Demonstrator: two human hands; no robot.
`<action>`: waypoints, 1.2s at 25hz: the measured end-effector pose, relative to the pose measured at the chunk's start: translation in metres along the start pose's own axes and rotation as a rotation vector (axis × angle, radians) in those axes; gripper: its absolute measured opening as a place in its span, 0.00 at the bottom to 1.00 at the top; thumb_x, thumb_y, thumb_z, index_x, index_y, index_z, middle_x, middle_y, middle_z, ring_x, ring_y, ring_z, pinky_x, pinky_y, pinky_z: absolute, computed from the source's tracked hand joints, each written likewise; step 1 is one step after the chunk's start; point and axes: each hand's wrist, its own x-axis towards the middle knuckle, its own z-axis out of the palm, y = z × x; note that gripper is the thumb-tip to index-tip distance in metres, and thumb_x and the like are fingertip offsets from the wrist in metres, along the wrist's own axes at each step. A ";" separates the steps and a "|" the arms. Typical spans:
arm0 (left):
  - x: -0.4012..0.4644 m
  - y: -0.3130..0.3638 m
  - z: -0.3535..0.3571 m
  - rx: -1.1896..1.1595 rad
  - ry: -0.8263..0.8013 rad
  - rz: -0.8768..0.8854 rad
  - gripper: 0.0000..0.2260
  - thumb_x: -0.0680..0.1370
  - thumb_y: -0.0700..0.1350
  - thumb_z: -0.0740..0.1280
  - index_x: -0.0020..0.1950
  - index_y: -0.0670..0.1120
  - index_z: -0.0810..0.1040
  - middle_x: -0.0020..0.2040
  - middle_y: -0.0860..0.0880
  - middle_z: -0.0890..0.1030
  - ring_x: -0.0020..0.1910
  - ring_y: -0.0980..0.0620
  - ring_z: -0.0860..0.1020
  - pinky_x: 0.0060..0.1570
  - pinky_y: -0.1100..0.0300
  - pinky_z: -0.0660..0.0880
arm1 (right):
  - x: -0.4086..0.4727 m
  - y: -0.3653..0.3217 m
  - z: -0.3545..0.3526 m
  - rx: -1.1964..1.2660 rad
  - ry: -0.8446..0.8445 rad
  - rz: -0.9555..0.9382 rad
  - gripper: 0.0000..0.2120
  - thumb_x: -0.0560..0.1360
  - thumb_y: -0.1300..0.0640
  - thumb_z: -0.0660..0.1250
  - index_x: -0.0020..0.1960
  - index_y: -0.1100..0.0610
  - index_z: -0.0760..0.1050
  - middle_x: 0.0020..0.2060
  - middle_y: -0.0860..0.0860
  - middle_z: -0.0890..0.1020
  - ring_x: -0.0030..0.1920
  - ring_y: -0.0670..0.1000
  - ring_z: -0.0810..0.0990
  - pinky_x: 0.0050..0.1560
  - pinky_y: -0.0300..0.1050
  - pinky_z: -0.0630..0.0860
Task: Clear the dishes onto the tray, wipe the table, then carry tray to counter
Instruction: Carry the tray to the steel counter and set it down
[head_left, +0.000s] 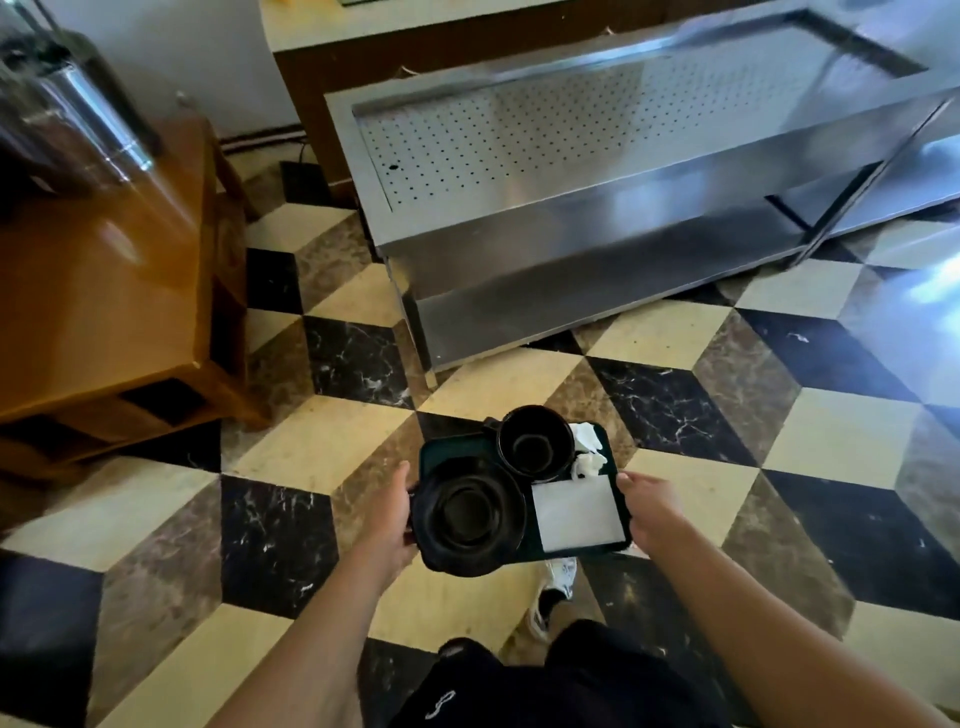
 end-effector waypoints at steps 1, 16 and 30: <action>0.012 0.018 0.005 -0.012 0.019 0.002 0.19 0.86 0.58 0.55 0.54 0.47 0.78 0.48 0.45 0.81 0.46 0.46 0.79 0.41 0.53 0.74 | 0.015 -0.019 0.010 -0.002 -0.011 -0.009 0.11 0.82 0.63 0.62 0.58 0.66 0.80 0.49 0.60 0.83 0.46 0.59 0.82 0.50 0.54 0.80; 0.148 0.300 0.099 -0.098 0.243 0.141 0.29 0.76 0.68 0.62 0.61 0.46 0.82 0.54 0.43 0.86 0.53 0.41 0.83 0.57 0.44 0.80 | 0.187 -0.326 0.130 0.023 -0.193 -0.011 0.09 0.81 0.66 0.62 0.56 0.67 0.80 0.43 0.58 0.83 0.39 0.57 0.80 0.38 0.49 0.78; 0.329 0.549 0.092 -0.078 0.166 0.181 0.26 0.80 0.66 0.58 0.60 0.47 0.80 0.54 0.44 0.85 0.54 0.45 0.82 0.61 0.46 0.78 | 0.305 -0.534 0.317 -0.012 -0.037 -0.028 0.07 0.79 0.64 0.65 0.51 0.68 0.79 0.38 0.55 0.77 0.40 0.55 0.76 0.47 0.51 0.78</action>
